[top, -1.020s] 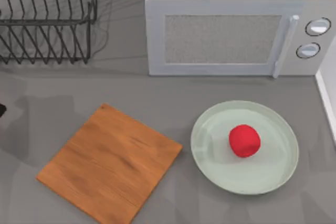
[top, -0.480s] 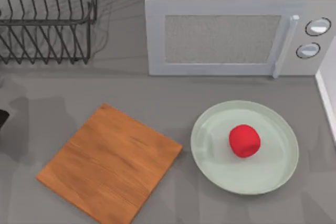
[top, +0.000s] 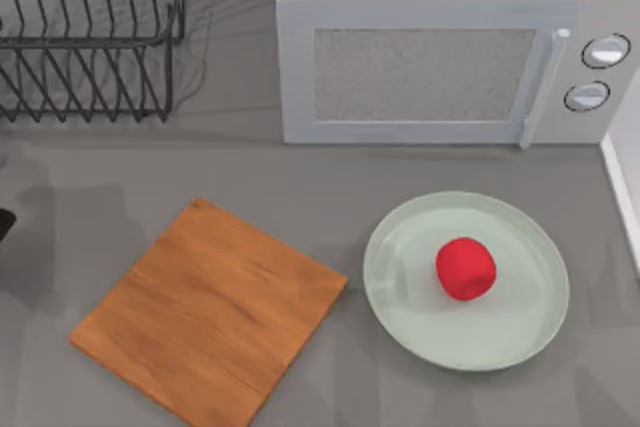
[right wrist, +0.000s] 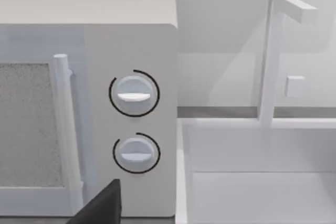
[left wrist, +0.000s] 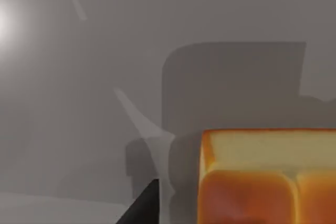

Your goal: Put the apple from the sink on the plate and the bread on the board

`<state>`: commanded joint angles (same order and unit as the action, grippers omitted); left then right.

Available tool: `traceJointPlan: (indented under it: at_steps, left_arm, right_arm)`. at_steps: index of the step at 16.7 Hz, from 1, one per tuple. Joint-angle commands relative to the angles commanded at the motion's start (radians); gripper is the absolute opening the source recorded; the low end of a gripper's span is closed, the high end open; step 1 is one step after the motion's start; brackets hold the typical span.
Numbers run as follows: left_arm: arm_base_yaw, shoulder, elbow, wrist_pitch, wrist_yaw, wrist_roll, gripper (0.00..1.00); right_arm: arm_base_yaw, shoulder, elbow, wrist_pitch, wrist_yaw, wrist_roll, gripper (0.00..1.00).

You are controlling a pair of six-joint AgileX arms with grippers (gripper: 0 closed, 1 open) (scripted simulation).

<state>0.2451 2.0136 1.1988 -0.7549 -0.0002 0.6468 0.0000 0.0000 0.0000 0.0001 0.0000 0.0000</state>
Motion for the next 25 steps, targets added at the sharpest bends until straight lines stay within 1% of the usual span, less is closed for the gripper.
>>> traceJointPlan:
  at_steps: [3,4,11,12,14,16,22,25]
  left_arm:
    - [0.0,0.0,0.0,0.0,0.0,0.0,0.02]
    - [0.0,0.0,0.0,0.0,0.0,0.0,0.0]
    - [0.0,0.0,0.0,0.0,0.0,0.0,0.0]
    - [-0.003,-0.03,0.009,-0.021,0.015,-0.009,0.0]
    - [-0.002,-0.036,0.023,-0.037,0.015,-0.01,0.0]
    - [-0.003,-0.054,0.063,-0.092,0.016,-0.009,0.0]
    - [-0.006,-0.142,0.224,-0.359,0.015,-0.012,0.0]
    - [-0.006,-0.16,0.252,-0.394,0.015,-0.013,0.0]
  right_arm:
    - [0.0,0.0,0.0,0.0,0.0,0.0,1.0]
    - [0.0,0.0,0.0,0.0,0.0,0.0,1.0]
    - [0.0,0.0,0.0,0.0,0.0,0.0,1.0]
    - [0.0,0.0,0.0,0.0,0.0,0.0,1.0]
    - [0.0,0.0,0.0,0.0,0.0,0.0,1.0]
    - [0.0,0.0,0.0,0.0,0.0,0.0,1.0]
    - [0.0,0.0,0.0,0.0,0.0,0.0,1.0]
    - [0.0,0.0,0.0,0.0,0.0,0.0,1.0]
